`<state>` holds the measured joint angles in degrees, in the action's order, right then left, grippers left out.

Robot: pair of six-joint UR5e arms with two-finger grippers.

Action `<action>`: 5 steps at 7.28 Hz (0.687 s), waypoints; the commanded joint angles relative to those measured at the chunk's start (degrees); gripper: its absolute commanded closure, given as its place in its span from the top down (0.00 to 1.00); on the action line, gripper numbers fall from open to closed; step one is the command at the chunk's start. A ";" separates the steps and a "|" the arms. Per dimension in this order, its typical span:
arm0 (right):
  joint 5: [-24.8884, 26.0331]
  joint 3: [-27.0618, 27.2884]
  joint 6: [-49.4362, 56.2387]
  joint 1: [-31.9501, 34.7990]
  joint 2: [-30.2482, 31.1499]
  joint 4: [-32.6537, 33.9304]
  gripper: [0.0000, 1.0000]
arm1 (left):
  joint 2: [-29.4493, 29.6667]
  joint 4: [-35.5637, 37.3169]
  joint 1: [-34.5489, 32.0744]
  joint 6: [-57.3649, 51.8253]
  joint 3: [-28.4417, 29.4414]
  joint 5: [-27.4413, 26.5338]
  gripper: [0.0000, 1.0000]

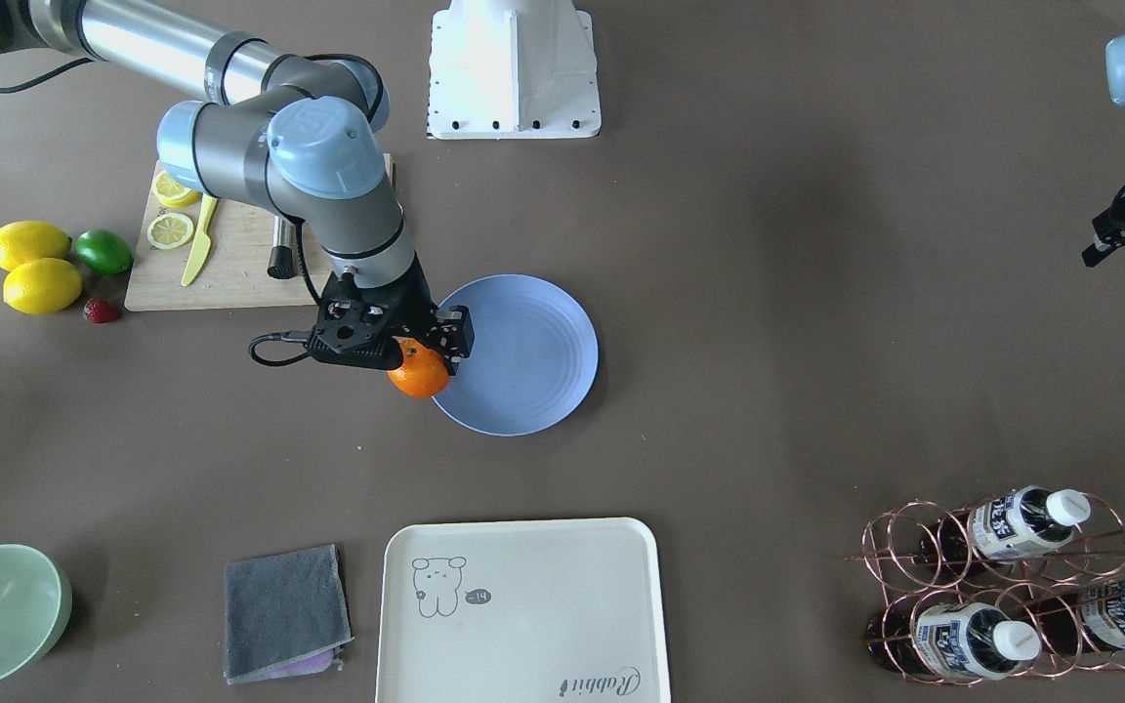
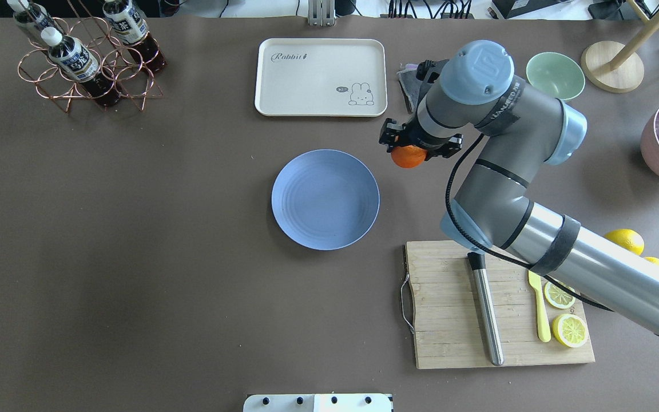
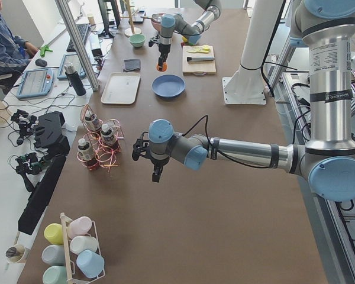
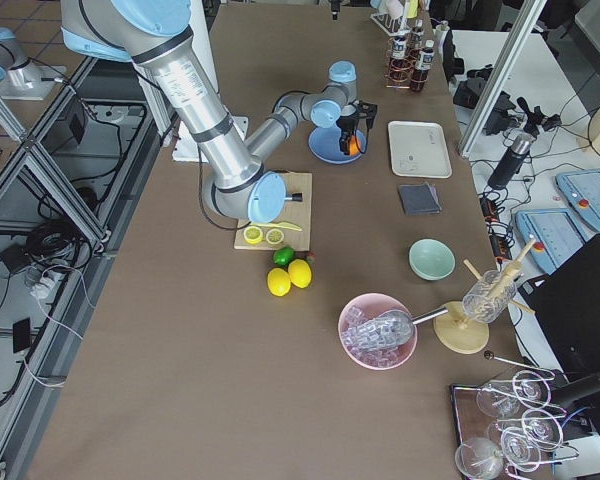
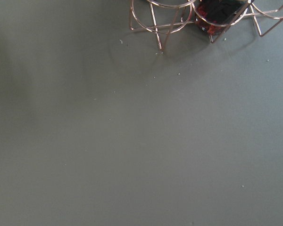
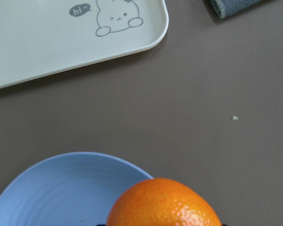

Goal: Pick orange to plate
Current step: 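Lower the orange onto the blue plate and open the right gripper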

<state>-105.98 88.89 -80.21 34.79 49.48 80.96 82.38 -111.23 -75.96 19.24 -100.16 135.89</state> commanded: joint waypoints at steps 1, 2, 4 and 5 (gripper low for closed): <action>5.07 -2.91 -3.79 -5.50 -4.46 2.79 0.00 | -1.60 0.84 -0.16 -0.44 0.06 -0.10 0.98; 6.91 -7.54 -4.59 -6.91 -7.18 2.63 0.00 | -1.96 0.84 -0.16 -0.35 0.14 -0.10 0.98; 7.80 -9.87 -4.60 -8.24 -7.65 2.54 0.00 | -2.40 0.93 -0.07 -0.35 0.06 -0.01 0.98; 8.59 -10.83 -4.51 -8.50 -7.65 2.45 0.00 | -2.40 0.93 -0.07 -0.35 0.14 0.07 0.98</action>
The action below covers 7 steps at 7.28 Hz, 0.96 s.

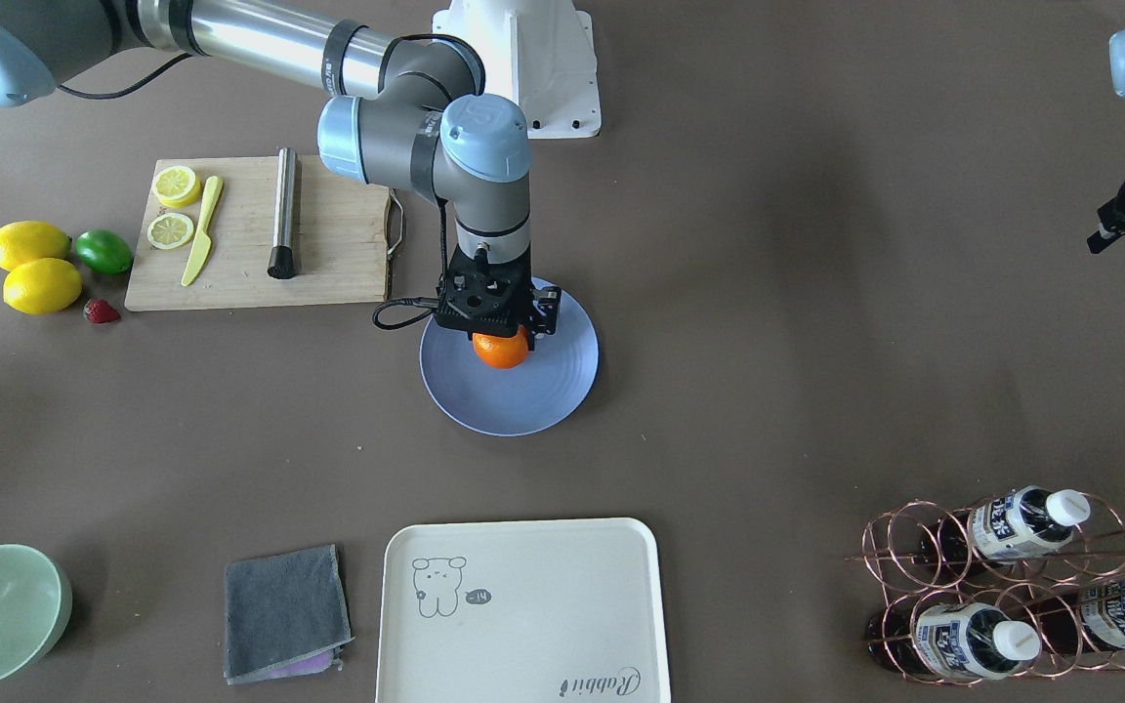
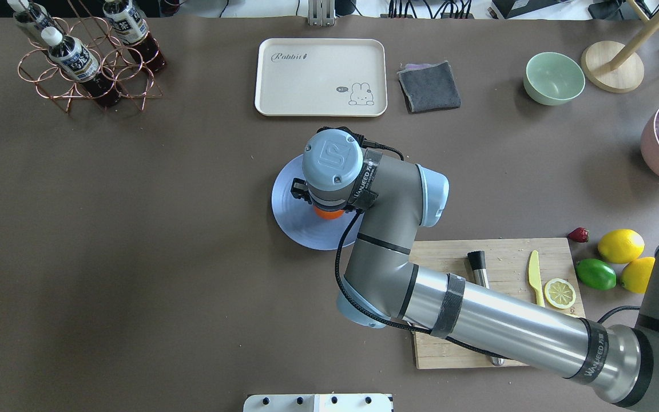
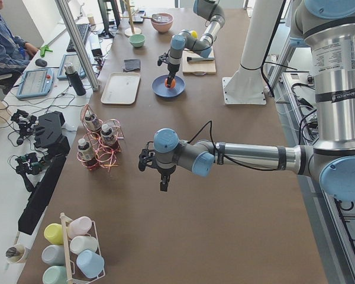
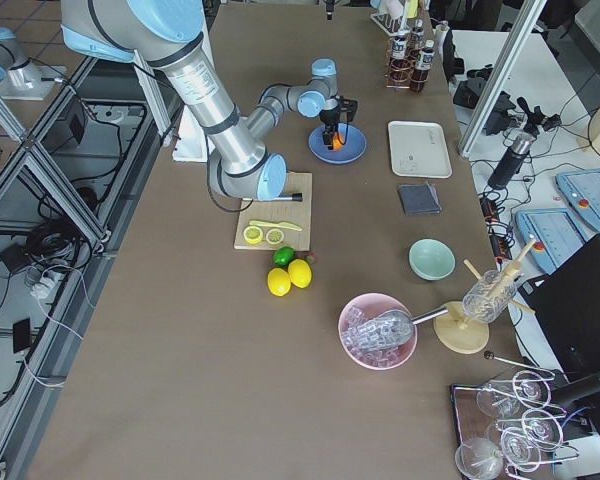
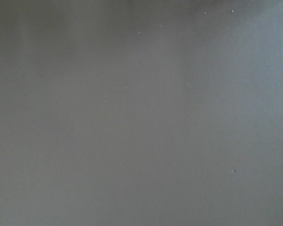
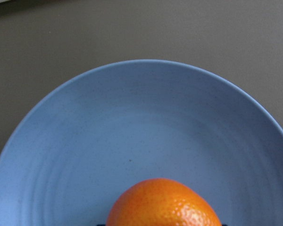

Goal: Pick orange to plate
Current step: 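Lower the orange onto the blue plate and open the right gripper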

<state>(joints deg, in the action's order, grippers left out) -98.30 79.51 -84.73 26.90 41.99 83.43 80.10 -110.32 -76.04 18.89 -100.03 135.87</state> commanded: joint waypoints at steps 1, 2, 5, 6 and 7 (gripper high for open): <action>0.91 -1.38 0.35 -0.62 -0.33 -0.02 0.00 | -0.12 0.01 0.01 0.00 0.01 0.10 0.98; 0.91 -1.37 0.79 -0.53 -0.51 -0.28 0.53 | -0.12 0.10 0.01 0.00 0.27 0.10 0.98; 0.04 1.51 3.51 1.13 -0.68 0.07 1.00 | -0.64 0.01 0.01 0.00 0.80 0.27 0.98; -0.57 2.05 3.78 1.74 -0.68 0.24 1.00 | -0.64 0.01 0.01 0.00 0.72 0.27 0.98; -3.28 3.36 5.43 4.19 -0.60 0.68 1.00 | -0.82 0.10 0.01 0.00 0.89 0.19 0.98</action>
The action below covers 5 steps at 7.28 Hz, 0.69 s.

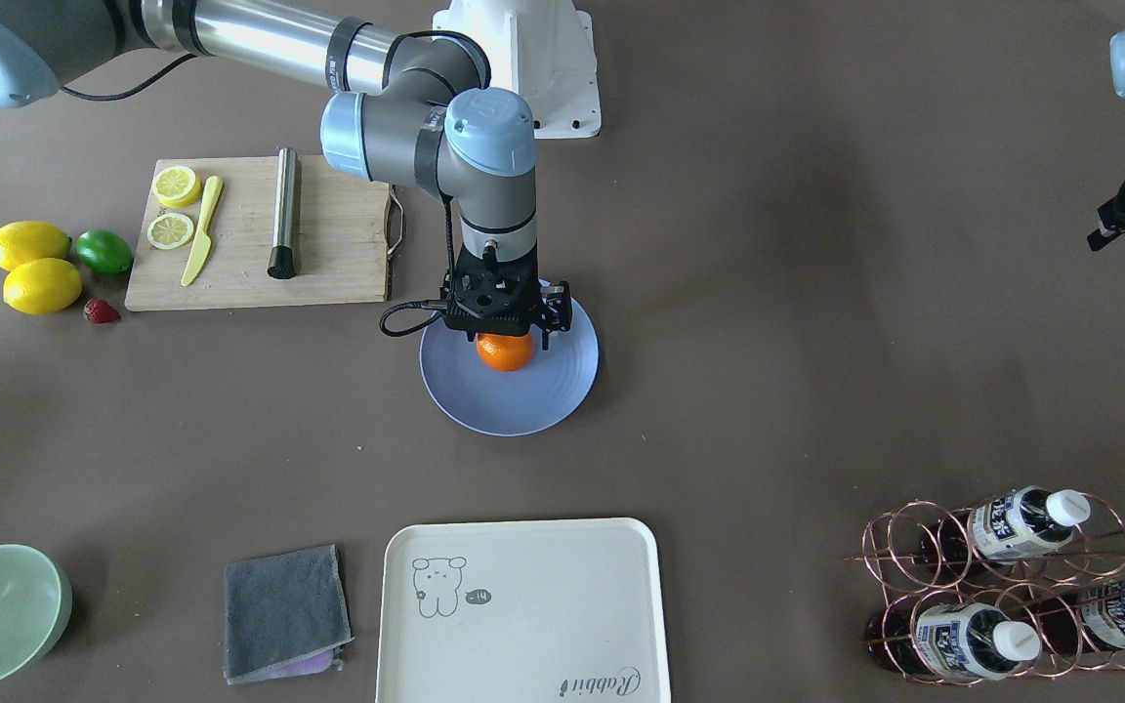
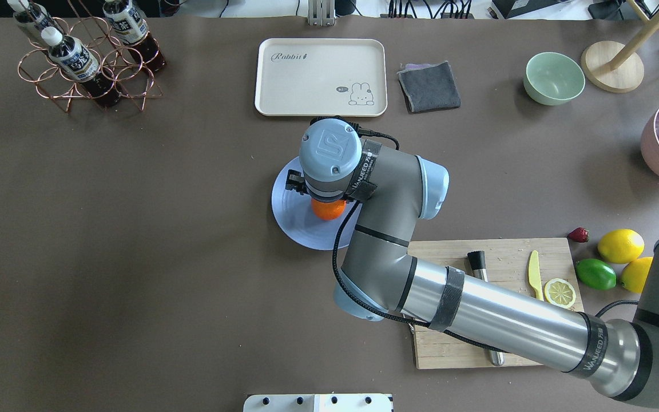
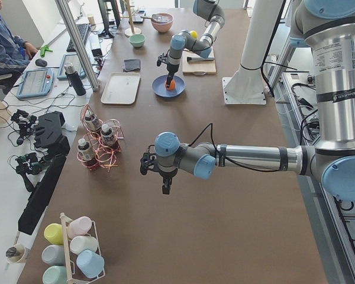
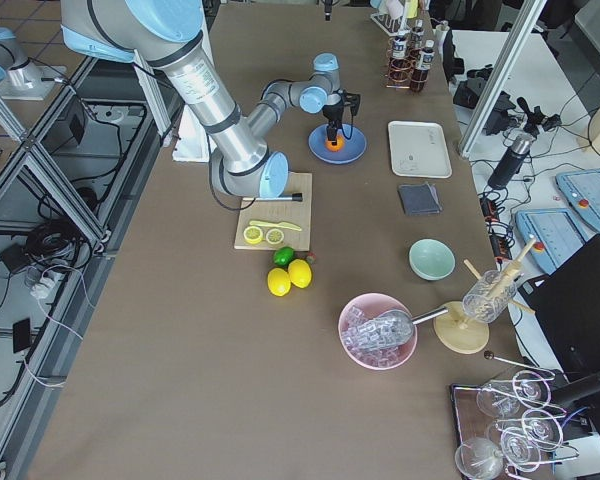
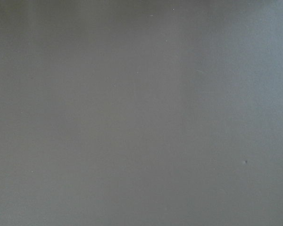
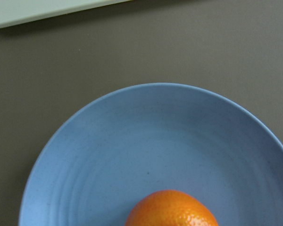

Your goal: Pick orange to plate

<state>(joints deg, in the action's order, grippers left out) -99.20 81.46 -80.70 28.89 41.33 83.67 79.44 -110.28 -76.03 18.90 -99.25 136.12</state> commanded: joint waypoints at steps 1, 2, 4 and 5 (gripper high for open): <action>-8.05 3.77 5.43 6.66 0.06 4.62 1.00 | -0.33 0.33 0.00 0.00 1.85 -0.15 0.98; -11.24 6.75 10.95 10.88 1.89 8.23 1.00 | 0.19 3.98 0.09 0.00 3.61 -0.24 0.98; -17.22 13.08 22.45 19.32 10.21 9.05 1.00 | 0.63 11.92 -1.48 -3.31 1.97 -0.24 0.98; -19.25 15.29 28.70 22.93 14.26 9.05 1.00 | 0.72 16.11 -2.62 -8.13 1.43 -0.15 0.98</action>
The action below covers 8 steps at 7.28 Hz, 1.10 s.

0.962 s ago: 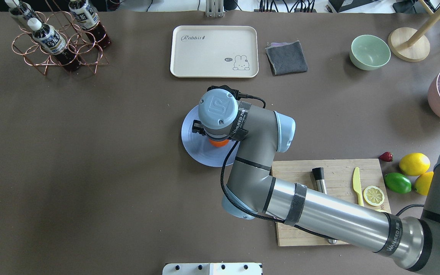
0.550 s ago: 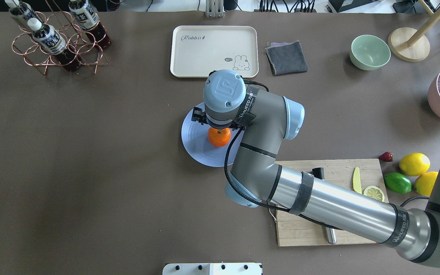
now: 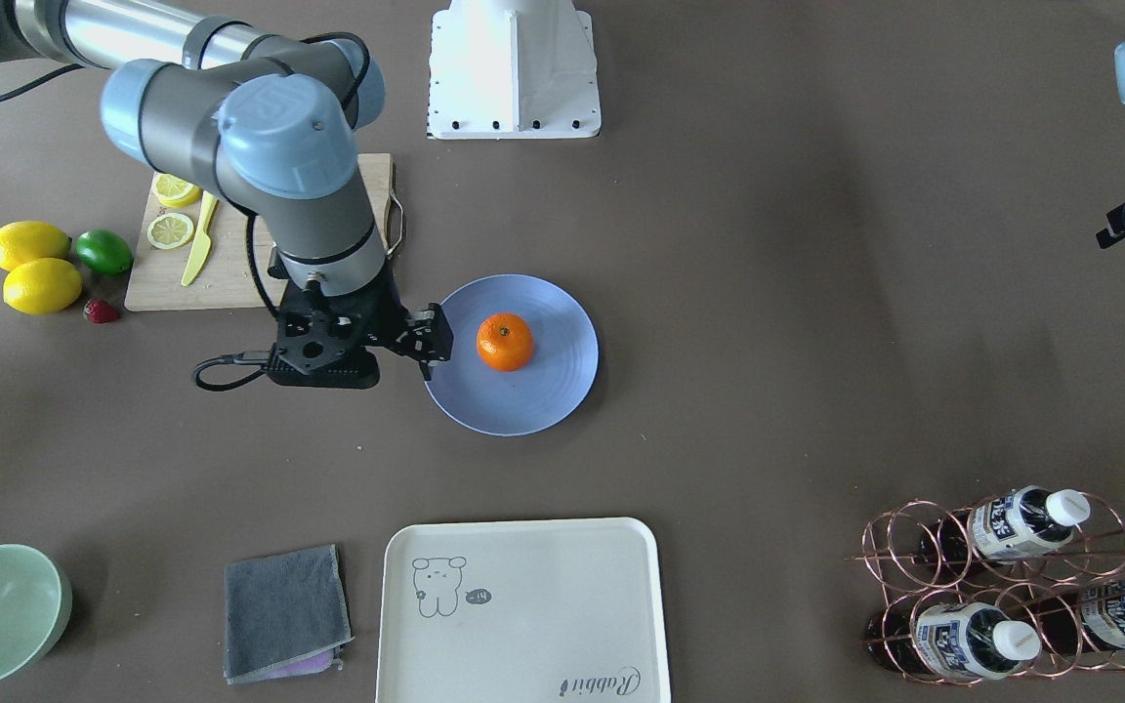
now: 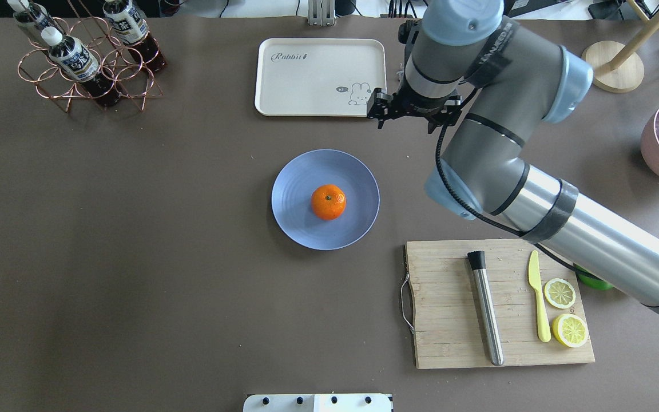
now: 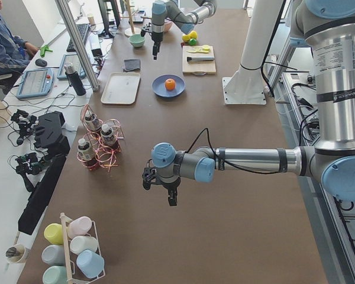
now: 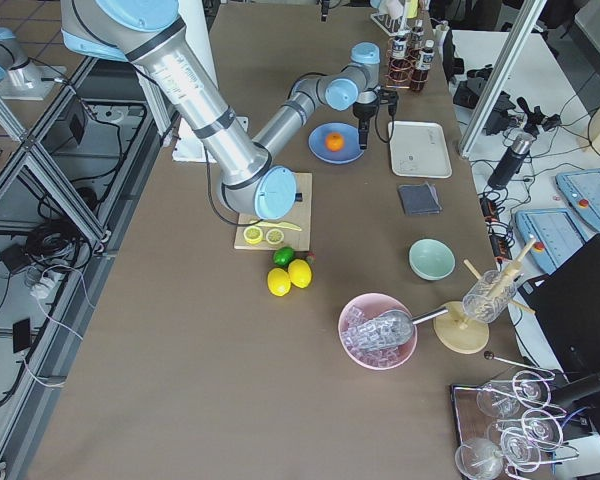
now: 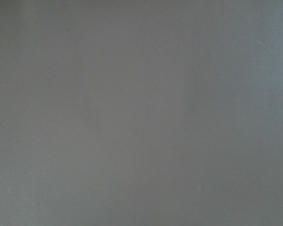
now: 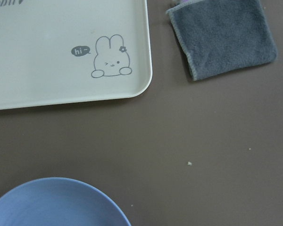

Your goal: Pick orange to plate

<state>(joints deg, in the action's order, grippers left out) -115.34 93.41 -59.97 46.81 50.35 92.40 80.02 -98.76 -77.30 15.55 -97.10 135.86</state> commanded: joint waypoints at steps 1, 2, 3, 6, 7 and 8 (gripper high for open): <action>-3.66 4.75 13.25 7.83 8.59 0.33 1.00 | 0.23 12.12 -5.54 -11.27 -3.25 -0.07 0.98; -4.71 5.46 19.04 10.82 12.27 0.06 1.00 | 0.49 19.67 -9.06 -16.64 -6.41 -0.68 0.98; -7.24 6.51 24.84 14.68 16.66 -0.37 1.00 | 0.58 22.10 -12.75 -20.61 -7.65 -1.12 0.98; -9.46 6.17 47.97 31.97 32.13 -0.38 1.00 | 3.39 22.21 -13.67 -21.09 -7.14 -4.02 0.98; -11.38 6.08 49.41 36.82 36.44 -0.38 1.00 | 3.30 22.21 -13.67 -21.00 -7.05 -3.94 0.98; -12.53 5.21 50.90 40.08 39.79 -0.46 1.00 | 3.22 22.21 -13.67 -20.91 -7.23 -3.94 0.98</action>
<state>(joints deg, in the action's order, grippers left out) -126.38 99.33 -11.66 82.00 85.57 91.99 83.24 -76.58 -90.93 -5.42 -104.24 132.02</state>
